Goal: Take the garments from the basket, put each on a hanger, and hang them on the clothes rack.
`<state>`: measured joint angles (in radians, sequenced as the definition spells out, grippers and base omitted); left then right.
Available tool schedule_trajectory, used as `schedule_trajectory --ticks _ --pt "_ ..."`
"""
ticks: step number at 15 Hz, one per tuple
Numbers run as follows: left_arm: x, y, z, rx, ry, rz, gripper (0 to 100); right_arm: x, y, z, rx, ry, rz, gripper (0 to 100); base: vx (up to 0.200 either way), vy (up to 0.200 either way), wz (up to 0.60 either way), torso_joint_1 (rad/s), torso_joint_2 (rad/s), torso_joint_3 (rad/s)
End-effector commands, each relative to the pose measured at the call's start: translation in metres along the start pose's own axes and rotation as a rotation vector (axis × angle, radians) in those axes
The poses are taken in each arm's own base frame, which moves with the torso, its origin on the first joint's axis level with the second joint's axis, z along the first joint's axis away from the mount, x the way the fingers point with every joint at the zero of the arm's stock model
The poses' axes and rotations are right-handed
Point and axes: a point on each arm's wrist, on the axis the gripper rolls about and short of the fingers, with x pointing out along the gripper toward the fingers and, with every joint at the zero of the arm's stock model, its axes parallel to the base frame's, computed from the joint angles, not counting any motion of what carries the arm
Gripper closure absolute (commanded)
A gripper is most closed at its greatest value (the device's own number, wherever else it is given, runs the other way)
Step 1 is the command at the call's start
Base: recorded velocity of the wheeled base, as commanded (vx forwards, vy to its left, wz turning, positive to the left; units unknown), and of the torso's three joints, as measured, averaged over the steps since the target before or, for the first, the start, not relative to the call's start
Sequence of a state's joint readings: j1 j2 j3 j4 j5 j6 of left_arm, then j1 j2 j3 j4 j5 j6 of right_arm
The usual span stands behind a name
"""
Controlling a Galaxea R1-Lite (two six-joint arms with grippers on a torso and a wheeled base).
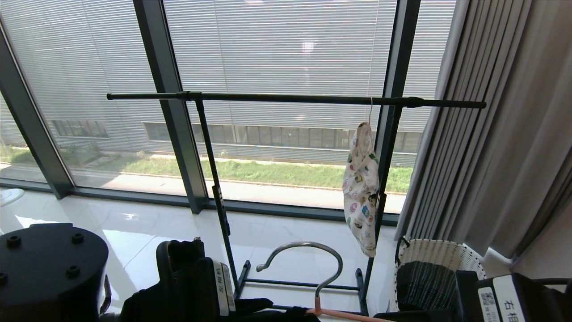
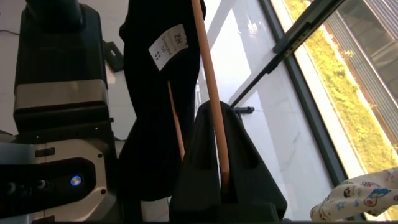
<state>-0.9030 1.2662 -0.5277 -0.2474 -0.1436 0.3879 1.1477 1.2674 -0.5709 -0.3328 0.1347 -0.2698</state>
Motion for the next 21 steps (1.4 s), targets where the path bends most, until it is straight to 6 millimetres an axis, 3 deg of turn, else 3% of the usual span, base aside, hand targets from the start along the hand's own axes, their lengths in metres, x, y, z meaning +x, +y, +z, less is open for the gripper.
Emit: schedule_trajectory --ticks 1,7,12,14,17,21 --pt "0.001 -0.001 -0.002 -0.001 0.008 -0.001 100 0.000 0.000 -0.002 0.001 0.008 -0.002 0 0.000 0.000 0.00 0.000 0.00 0.000" --pt "-0.007 0.007 -0.024 -0.033 0.095 0.129 100 -0.011 -0.013 -0.013 0.035 0.043 -0.141 0 0.000 0.000 0.00 0.000 0.00 0.000" --pt "-0.015 0.028 -0.005 -0.050 -0.034 0.321 100 -0.001 -0.010 -0.030 0.070 0.121 -0.117 0 0.000 0.000 0.00 0.000 0.00 0.000" --pt "-0.017 0.032 0.001 -0.050 -0.053 0.365 100 0.010 -0.012 -0.031 0.142 0.139 -0.113 0 0.000 0.000 0.00 0.000 0.00 0.000" --pt "-0.022 0.033 0.007 -0.041 -0.092 0.382 100 0.041 -0.009 -0.028 0.410 0.125 -0.144 0 0.000 0.000 0.00 0.000 0.00 0.000" --pt "-0.028 0.032 0.010 -0.029 -0.117 0.390 100 0.104 -0.019 -0.019 0.628 0.033 -0.381 0 0.000 0.000 0.00 0.000 0.00 0.000"
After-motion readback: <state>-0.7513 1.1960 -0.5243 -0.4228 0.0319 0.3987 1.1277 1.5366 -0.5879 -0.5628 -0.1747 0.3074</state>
